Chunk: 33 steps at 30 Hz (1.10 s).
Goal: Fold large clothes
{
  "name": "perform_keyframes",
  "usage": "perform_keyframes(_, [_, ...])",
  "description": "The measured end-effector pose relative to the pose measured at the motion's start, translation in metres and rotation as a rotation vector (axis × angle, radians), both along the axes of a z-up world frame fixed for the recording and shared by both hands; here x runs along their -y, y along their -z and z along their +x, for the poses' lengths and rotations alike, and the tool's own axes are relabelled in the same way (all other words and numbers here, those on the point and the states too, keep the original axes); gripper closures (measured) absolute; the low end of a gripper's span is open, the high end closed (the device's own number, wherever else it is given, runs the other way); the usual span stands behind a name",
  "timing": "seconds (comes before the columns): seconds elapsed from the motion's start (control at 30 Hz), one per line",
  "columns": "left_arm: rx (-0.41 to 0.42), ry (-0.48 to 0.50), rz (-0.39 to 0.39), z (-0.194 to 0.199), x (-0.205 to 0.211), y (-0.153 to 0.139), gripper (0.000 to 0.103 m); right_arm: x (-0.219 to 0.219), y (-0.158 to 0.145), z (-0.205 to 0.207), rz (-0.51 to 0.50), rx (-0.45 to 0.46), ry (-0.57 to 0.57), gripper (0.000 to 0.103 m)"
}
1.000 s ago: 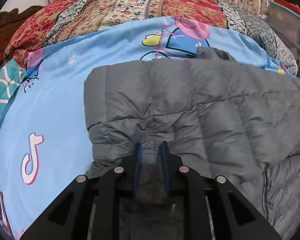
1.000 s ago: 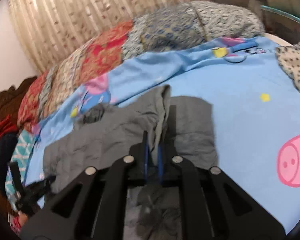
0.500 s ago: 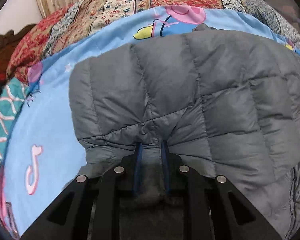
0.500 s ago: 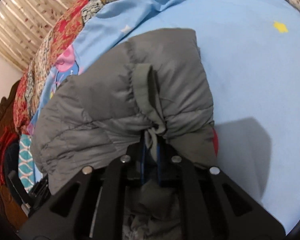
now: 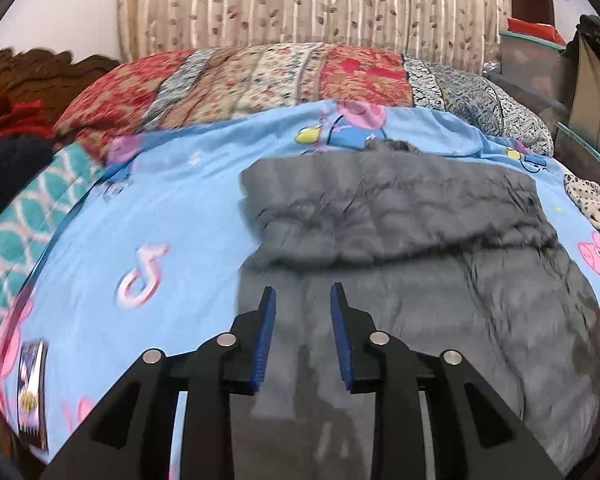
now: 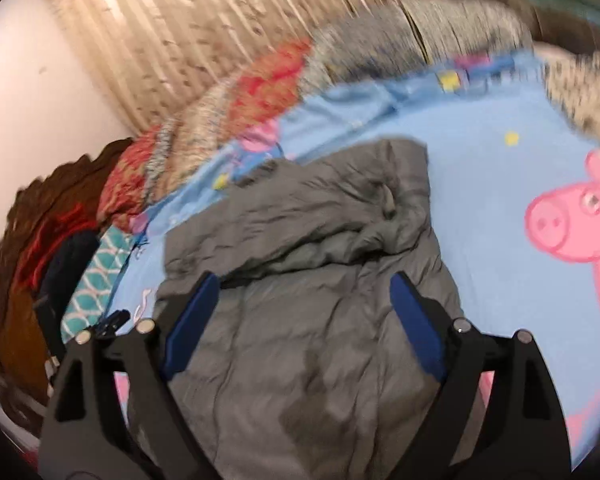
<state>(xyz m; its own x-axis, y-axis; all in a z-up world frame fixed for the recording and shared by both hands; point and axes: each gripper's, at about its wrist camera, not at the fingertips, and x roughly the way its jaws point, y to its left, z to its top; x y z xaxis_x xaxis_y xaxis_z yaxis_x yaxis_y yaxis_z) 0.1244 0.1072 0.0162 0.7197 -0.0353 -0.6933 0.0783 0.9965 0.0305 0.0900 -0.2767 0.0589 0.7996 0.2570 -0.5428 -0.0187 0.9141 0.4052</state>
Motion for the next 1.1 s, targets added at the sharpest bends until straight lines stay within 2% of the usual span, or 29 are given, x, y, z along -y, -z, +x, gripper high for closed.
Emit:
perform_keyframes(0.1, [-0.024, -0.039, 0.018, -0.029, -0.017, 0.008, 0.074, -0.012, -0.024, -0.027, -0.053, 0.053, -0.040, 0.017])
perform_keyframes(0.23, [-0.048, -0.088, 0.012, -0.068, -0.038, 0.014, 0.074, -0.007, -0.047, -0.053, -0.056, 0.098, -0.040, 0.017])
perform_keyframes(0.37, [-0.039, -0.106, 0.016, -0.097, -0.047, 0.016, 0.074, 0.004, -0.057, -0.072, -0.022, 0.082, -0.047, 0.017])
perform_keyframes(0.43, [-0.047, -0.111, 0.013, -0.109, -0.051, 0.020, 0.074, 0.002, -0.059, -0.083, -0.060, 0.063, -0.062, 0.017])
perform_keyframes(0.53, [-0.058, -0.118, 0.021, -0.123, -0.057, 0.030, 0.074, -0.011, -0.047, -0.094, -0.163, 0.004, -0.111, 0.017])
perform_keyframes(0.67, [-0.078, -0.138, 0.051, -0.138, -0.065, 0.045, 0.074, -0.033, -0.006, -0.101, -0.184, -0.129, -0.198, 0.017])
perform_keyframes(0.77, [-0.098, -0.167, 0.039, -0.149, -0.077, 0.054, 0.074, -0.054, 0.029, -0.107, -0.178, -0.217, -0.251, 0.017])
perform_keyframes(0.93, [-0.133, -0.198, 0.052, -0.161, -0.095, 0.069, 0.074, -0.087, 0.054, -0.113, -0.196, -0.267, -0.351, 0.017])
perform_keyframes(1.1, [-0.170, -0.213, 0.001, -0.171, -0.115, 0.078, 0.074, -0.120, 0.065, -0.116, -0.200, -0.287, -0.447, 0.017])
